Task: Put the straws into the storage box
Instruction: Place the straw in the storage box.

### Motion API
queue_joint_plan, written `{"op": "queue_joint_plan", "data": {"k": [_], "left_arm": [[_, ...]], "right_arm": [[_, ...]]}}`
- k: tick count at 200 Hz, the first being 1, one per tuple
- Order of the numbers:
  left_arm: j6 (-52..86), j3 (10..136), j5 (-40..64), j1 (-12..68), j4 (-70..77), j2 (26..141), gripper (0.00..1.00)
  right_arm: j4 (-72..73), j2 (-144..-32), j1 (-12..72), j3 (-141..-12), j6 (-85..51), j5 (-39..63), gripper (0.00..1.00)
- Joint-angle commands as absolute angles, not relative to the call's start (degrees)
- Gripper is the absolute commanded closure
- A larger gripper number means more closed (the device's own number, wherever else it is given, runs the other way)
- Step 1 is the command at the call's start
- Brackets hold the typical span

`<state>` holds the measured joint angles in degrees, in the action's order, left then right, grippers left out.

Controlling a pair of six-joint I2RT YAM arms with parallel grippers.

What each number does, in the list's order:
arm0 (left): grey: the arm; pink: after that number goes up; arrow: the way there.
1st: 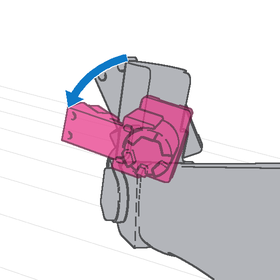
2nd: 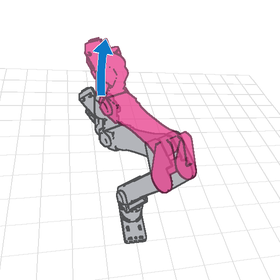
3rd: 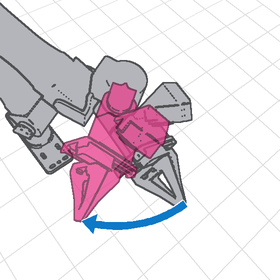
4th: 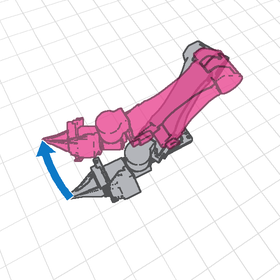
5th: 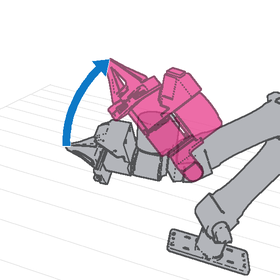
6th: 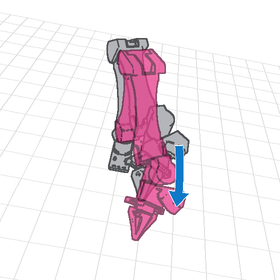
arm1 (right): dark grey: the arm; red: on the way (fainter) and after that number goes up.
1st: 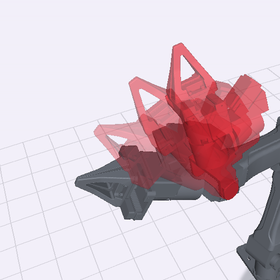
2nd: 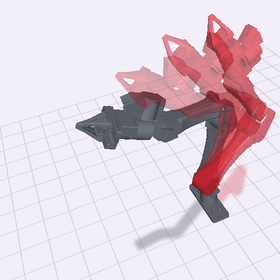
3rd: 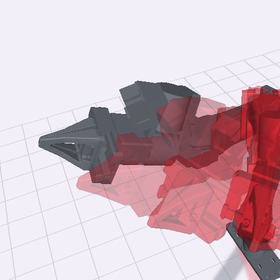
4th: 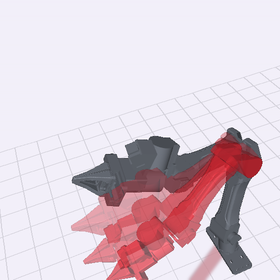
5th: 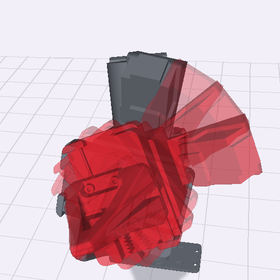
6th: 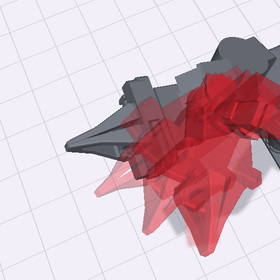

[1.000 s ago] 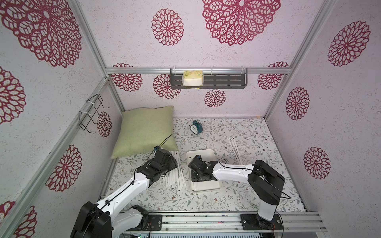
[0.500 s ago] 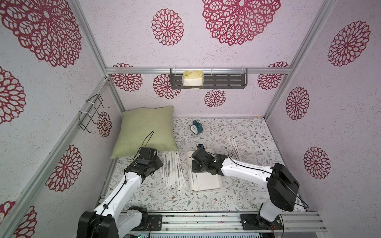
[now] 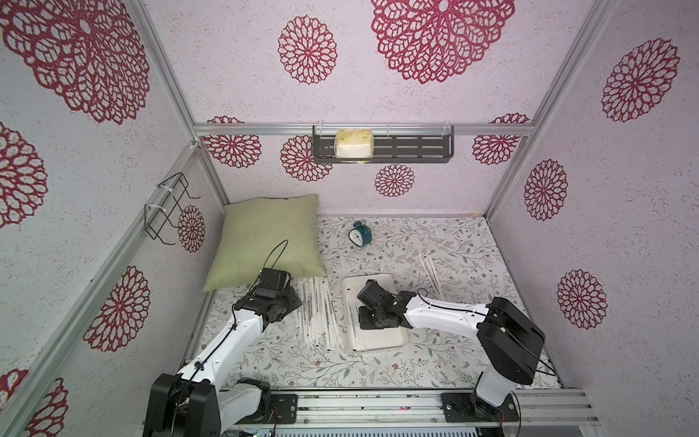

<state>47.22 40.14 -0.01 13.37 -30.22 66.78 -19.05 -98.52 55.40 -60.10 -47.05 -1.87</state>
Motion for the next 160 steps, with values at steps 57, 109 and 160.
{"op": "queue_joint_plan", "data": {"k": [57,109,160], "left_arm": [[47.6,39.3,0.0,14.7,-27.9,66.5,0.45],[47.1,39.0,-1.1,14.5,-28.9,66.0,0.45],[45.8,39.5,-3.0,10.4,-31.8,66.6,0.44]], "right_arm": [[-17.4,-102.5,55.6,-60.7,-44.8,1.4,0.87],[-17.2,-103.8,55.6,-61.9,-44.5,3.0,0.87],[-22.7,-99.4,55.1,-64.7,-42.9,-1.3,0.86]]}}
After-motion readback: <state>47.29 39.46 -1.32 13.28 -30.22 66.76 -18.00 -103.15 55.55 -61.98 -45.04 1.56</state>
